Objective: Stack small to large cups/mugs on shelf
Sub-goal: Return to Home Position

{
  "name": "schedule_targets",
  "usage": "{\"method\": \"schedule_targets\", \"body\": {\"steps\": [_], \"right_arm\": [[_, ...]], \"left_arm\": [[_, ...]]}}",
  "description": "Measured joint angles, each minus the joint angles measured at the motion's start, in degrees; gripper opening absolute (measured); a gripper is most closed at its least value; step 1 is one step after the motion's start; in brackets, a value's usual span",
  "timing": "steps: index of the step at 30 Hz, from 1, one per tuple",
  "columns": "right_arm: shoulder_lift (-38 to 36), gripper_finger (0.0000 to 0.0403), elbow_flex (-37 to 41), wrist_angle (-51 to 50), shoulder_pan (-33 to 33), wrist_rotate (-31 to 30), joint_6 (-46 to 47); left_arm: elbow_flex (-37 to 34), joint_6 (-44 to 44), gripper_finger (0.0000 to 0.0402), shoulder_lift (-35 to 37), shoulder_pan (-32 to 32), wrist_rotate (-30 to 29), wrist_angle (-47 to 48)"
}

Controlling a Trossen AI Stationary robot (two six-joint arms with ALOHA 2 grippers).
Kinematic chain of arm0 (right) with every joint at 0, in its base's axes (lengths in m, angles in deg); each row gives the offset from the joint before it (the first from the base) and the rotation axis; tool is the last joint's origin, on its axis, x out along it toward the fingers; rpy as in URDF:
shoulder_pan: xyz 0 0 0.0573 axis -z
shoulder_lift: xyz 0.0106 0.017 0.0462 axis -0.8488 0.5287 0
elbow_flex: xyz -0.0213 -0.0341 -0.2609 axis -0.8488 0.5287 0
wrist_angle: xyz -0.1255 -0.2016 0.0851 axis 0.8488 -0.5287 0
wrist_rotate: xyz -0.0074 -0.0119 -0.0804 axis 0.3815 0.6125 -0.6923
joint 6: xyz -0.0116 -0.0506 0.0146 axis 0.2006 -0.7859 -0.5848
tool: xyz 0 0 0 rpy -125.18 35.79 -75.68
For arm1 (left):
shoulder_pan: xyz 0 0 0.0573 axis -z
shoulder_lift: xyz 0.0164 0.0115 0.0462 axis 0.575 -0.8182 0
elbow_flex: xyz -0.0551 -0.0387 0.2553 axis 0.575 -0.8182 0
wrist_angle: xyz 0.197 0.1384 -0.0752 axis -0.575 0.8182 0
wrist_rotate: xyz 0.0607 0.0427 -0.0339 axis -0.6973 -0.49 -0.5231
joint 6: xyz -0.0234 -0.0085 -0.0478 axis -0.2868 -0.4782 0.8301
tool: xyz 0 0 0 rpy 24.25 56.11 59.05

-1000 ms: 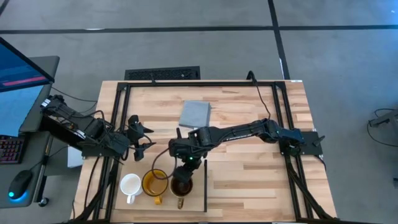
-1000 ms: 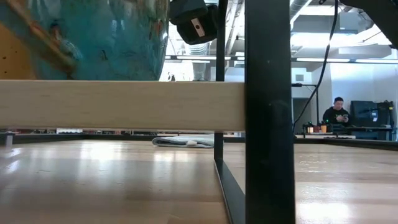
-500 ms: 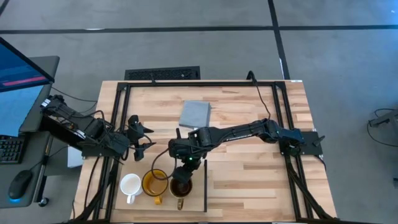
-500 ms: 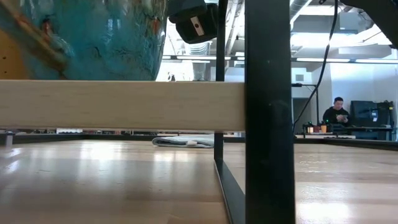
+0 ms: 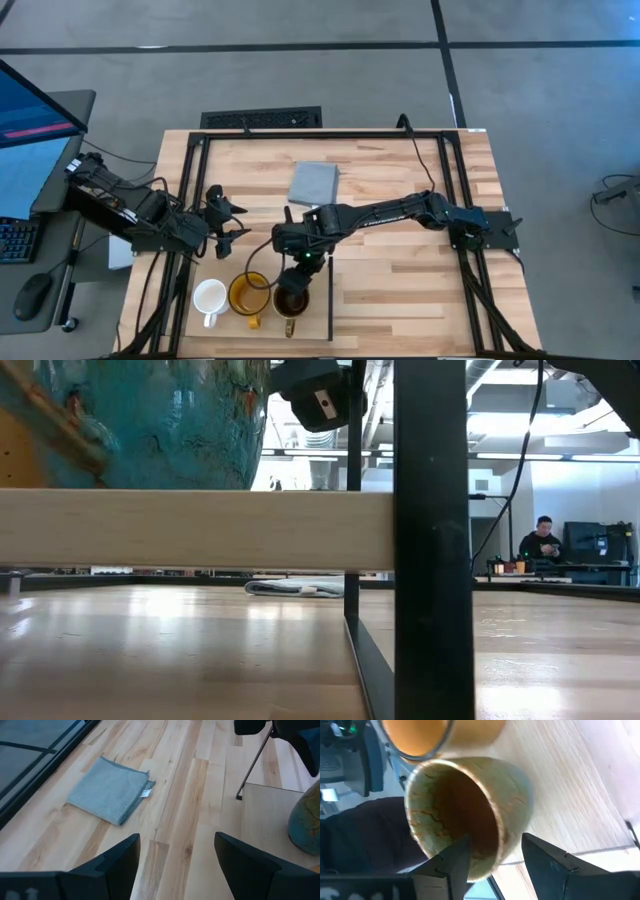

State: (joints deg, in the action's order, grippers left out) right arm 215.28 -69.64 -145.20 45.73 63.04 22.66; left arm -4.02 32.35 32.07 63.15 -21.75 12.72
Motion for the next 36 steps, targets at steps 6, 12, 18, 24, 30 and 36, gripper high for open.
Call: {"method": "schedule_targets", "body": {"steps": [6, 12, 18, 24, 30, 36], "right_arm": [[0.00, 0.0200, 0.00, -3.07, 0.00, -0.04, 0.02], [0.00, 0.0200, 0.00, -3.03, 0.24, -0.02, 0.02], [0.00, 0.0200, 0.00, -3.03, 0.88, 1.45, 0.02], [0.00, 0.0200, 0.00, -3.03, 0.92, 2.46, -0.01], [0.00, 0.0200, 0.00, -3.01, 1.27, 2.58, -0.01], [0.00, 0.0200, 0.00, -3.01, 1.25, 2.96, -0.03]], "left_arm": [[0.00, 0.00, 0.0247, 0.02, -0.02, 0.00, 0.00], [0.00, 0.00, 0.0247, 0.02, 0.00, 0.00, 0.02], [0.00, 0.00, 0.0247, 0.02, -0.02, 0.13, 0.07], [0.00, 0.00, 0.0247, 0.00, 0.00, 1.51, 0.09], [0.00, -0.02, 0.0247, 0.00, 0.00, 1.53, 0.09], [0.00, 0.00, 0.0247, 0.02, -0.02, 1.53, 0.11]]}}
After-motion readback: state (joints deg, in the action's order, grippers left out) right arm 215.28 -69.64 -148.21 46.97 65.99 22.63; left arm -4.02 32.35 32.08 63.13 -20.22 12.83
